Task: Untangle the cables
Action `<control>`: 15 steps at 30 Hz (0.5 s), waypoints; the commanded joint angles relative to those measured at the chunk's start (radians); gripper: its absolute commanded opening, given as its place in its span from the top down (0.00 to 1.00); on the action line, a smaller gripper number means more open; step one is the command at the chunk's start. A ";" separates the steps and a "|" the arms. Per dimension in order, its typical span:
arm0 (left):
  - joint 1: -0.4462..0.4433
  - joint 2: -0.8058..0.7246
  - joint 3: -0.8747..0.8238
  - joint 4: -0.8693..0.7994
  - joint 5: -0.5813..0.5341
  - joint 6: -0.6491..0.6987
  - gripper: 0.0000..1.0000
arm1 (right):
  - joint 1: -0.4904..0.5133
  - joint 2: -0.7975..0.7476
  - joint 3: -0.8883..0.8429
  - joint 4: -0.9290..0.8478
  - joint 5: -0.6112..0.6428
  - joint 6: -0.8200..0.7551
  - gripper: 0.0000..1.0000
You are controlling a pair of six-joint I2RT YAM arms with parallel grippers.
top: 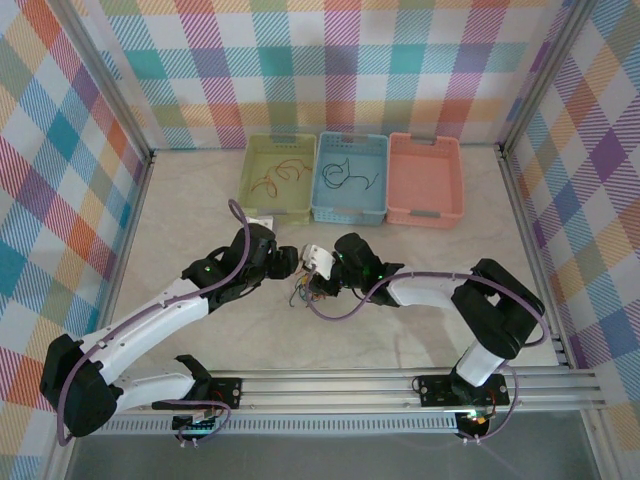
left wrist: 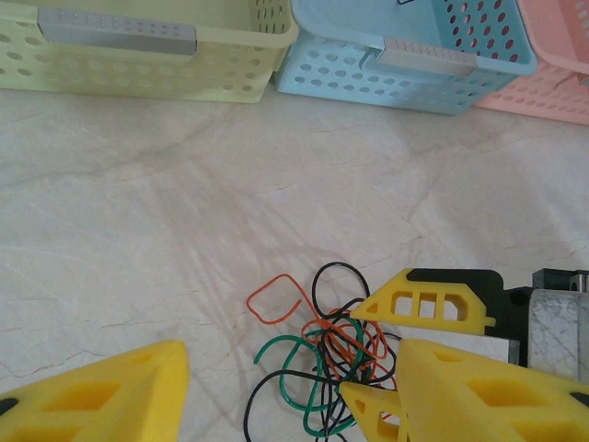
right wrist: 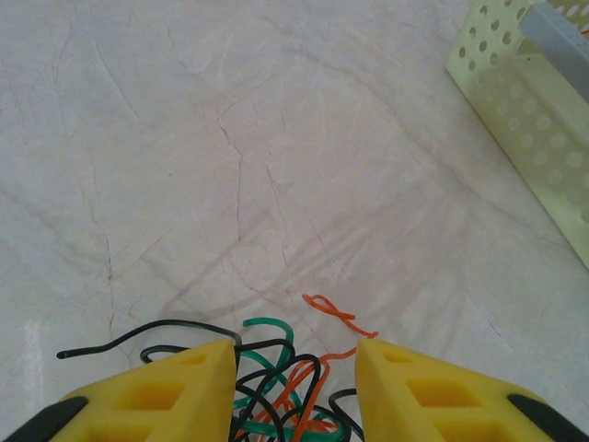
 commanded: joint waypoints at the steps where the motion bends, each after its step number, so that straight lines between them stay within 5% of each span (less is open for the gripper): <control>1: -0.004 -0.017 -0.001 0.033 0.021 -0.003 0.39 | 0.014 0.014 0.030 -0.046 -0.030 -0.034 0.61; 6: -0.004 -0.024 -0.003 0.033 0.013 -0.004 0.38 | 0.013 -0.002 0.020 -0.041 -0.094 -0.042 0.63; 15: -0.002 -0.169 -0.071 0.078 -0.065 -0.017 0.37 | 0.022 -0.003 0.004 -0.024 -0.129 -0.060 0.49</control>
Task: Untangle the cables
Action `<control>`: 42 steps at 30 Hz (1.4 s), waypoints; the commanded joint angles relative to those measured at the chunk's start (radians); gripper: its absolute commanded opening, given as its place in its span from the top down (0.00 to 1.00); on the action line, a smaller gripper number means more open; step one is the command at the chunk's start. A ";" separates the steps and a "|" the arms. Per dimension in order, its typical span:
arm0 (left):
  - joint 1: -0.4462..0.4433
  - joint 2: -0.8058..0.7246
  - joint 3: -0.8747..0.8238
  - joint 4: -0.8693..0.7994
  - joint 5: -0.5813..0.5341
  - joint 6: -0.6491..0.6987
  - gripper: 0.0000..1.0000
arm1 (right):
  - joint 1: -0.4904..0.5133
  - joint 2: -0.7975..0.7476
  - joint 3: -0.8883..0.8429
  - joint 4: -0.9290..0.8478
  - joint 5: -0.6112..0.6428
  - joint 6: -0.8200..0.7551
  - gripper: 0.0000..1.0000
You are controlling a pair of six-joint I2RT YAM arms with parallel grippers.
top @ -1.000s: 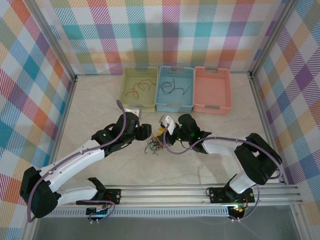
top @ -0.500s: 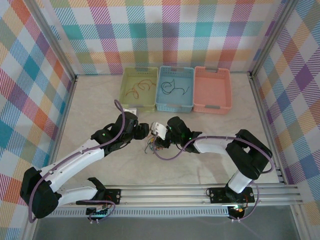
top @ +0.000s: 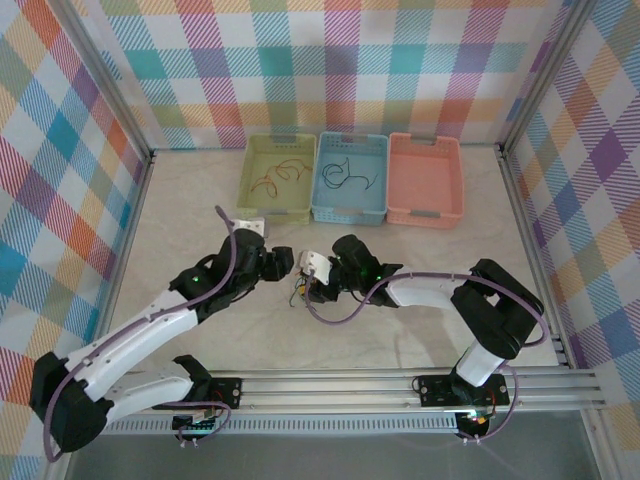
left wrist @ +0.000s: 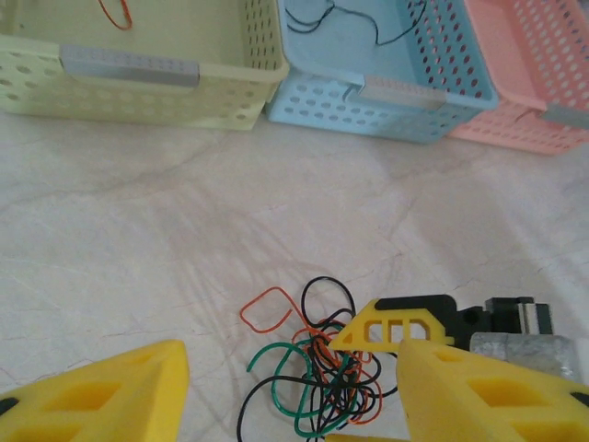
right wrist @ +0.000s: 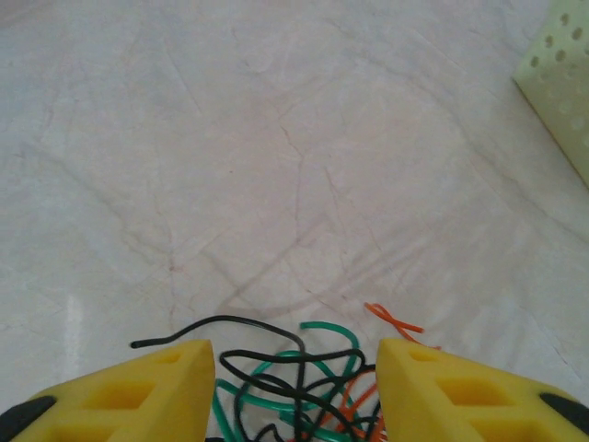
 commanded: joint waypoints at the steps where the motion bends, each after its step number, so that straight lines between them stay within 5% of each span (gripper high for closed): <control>1: -0.002 -0.047 -0.019 0.049 -0.046 -0.011 0.36 | 0.008 0.000 0.005 -0.001 -0.033 -0.030 0.49; 8: -0.001 -0.022 -0.007 0.040 -0.035 -0.011 0.36 | 0.007 0.036 0.045 -0.051 0.028 -0.028 0.59; 18: -0.001 -0.005 -0.005 0.039 -0.036 -0.005 0.36 | 0.011 0.051 0.056 -0.062 0.026 -0.030 0.53; 34: -0.002 0.013 -0.001 0.040 -0.022 -0.004 0.36 | 0.011 0.013 0.021 -0.010 0.065 -0.007 0.95; 42: -0.001 0.021 0.004 0.040 -0.016 -0.003 0.35 | -0.027 -0.041 -0.033 0.079 0.064 0.063 1.00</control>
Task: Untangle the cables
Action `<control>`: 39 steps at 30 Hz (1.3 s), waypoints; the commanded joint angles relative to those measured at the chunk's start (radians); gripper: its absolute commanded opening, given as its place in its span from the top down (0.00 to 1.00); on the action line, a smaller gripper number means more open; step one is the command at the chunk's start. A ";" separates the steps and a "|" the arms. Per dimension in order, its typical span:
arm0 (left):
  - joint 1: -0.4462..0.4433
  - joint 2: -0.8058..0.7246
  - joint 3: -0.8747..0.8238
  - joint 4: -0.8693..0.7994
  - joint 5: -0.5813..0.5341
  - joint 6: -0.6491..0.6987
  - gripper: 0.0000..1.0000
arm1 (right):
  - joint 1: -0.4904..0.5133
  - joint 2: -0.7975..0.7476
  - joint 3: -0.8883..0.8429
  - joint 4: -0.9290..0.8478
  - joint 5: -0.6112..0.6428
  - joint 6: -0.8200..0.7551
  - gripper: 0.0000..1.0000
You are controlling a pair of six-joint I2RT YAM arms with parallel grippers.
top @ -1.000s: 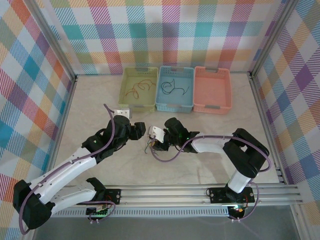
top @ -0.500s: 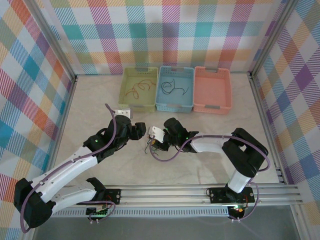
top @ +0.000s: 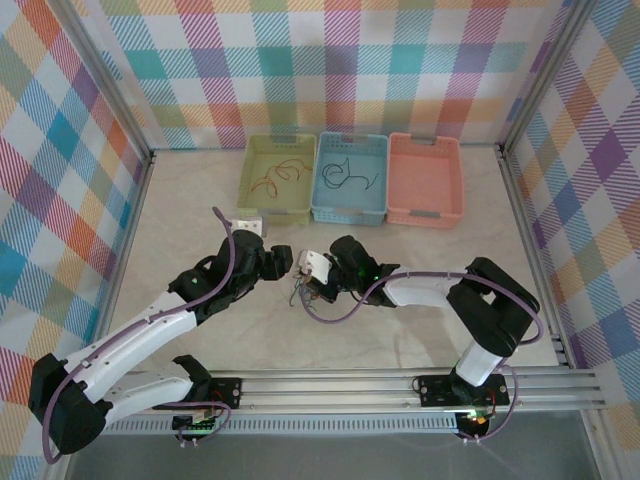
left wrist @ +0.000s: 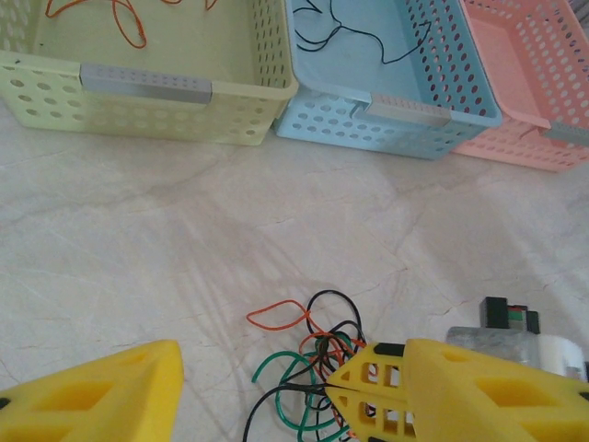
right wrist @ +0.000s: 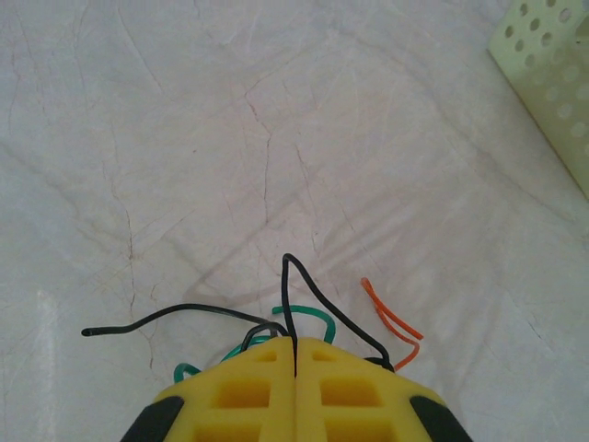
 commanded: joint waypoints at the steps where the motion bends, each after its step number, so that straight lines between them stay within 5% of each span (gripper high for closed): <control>1: -0.002 0.010 0.011 0.018 0.010 -0.003 0.35 | -0.035 -0.063 -0.045 0.095 -0.022 0.074 1.00; 13: -0.001 0.151 0.054 0.034 0.183 0.010 0.37 | -0.212 -0.093 -0.095 0.196 -0.170 0.362 1.00; 26: 0.012 0.316 0.065 0.155 0.400 0.005 0.40 | -0.249 -0.096 -0.102 0.245 -0.318 0.429 1.00; 39: 0.019 0.329 0.044 0.217 0.428 0.020 0.44 | -0.253 -0.103 -0.113 0.298 -0.427 0.450 1.00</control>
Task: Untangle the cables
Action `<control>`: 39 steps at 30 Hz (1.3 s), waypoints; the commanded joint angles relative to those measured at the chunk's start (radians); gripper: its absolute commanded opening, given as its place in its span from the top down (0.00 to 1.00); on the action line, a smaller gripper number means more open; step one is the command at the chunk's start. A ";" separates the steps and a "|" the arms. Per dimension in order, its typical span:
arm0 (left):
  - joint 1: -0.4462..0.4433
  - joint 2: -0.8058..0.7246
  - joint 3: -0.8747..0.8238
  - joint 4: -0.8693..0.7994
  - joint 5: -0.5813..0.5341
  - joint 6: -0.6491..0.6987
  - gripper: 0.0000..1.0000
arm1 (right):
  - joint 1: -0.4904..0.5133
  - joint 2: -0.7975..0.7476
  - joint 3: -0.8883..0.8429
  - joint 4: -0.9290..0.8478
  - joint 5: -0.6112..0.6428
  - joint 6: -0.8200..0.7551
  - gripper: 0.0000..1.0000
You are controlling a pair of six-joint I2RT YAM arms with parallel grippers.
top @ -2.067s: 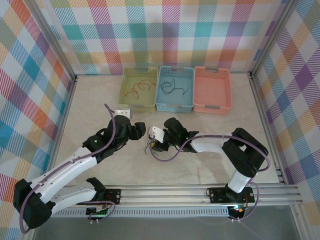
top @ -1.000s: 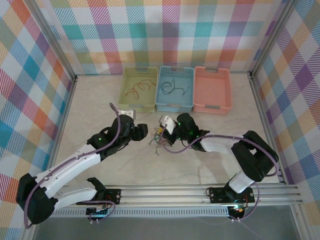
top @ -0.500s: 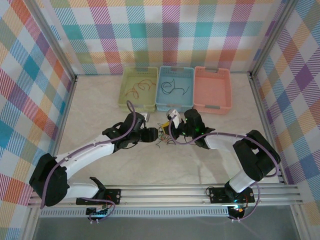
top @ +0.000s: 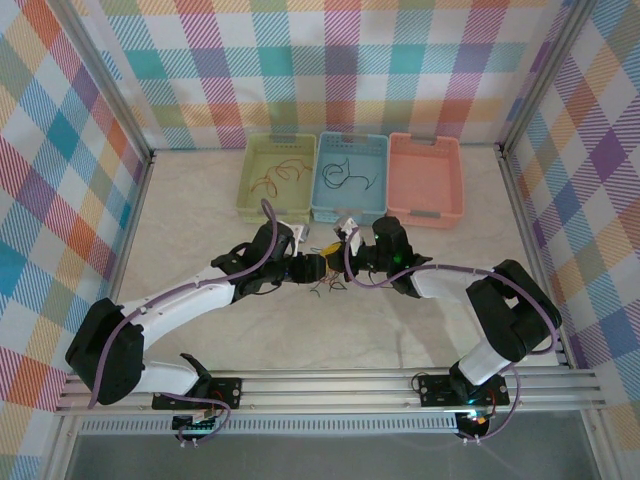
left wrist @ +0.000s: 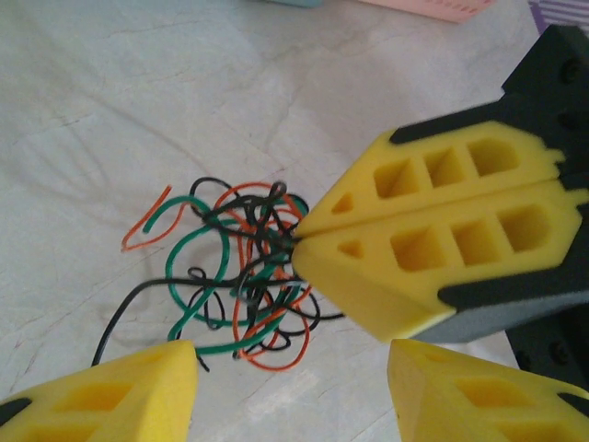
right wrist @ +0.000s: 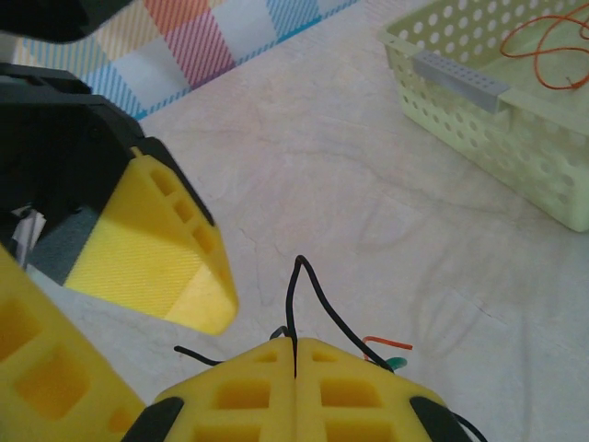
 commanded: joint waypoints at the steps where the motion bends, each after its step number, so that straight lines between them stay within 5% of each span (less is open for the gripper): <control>1: 0.011 0.006 0.003 0.035 0.021 0.016 0.44 | -0.006 -0.027 -0.014 0.060 -0.083 0.018 1.00; 13: 0.011 0.010 -0.006 0.062 0.046 0.023 0.49 | -0.015 -0.029 -0.034 0.150 -0.175 0.050 1.00; 25: 0.012 -0.016 -0.019 0.087 0.067 0.020 0.73 | -0.018 -0.037 -0.058 0.231 -0.252 0.072 1.00; 33: 0.012 -0.116 -0.034 0.002 -0.073 -0.038 0.62 | -0.028 -0.052 -0.073 0.247 -0.224 0.077 1.00; 39: 0.013 -0.147 -0.050 0.016 -0.067 -0.039 0.59 | -0.046 -0.050 -0.086 0.293 -0.236 0.107 1.00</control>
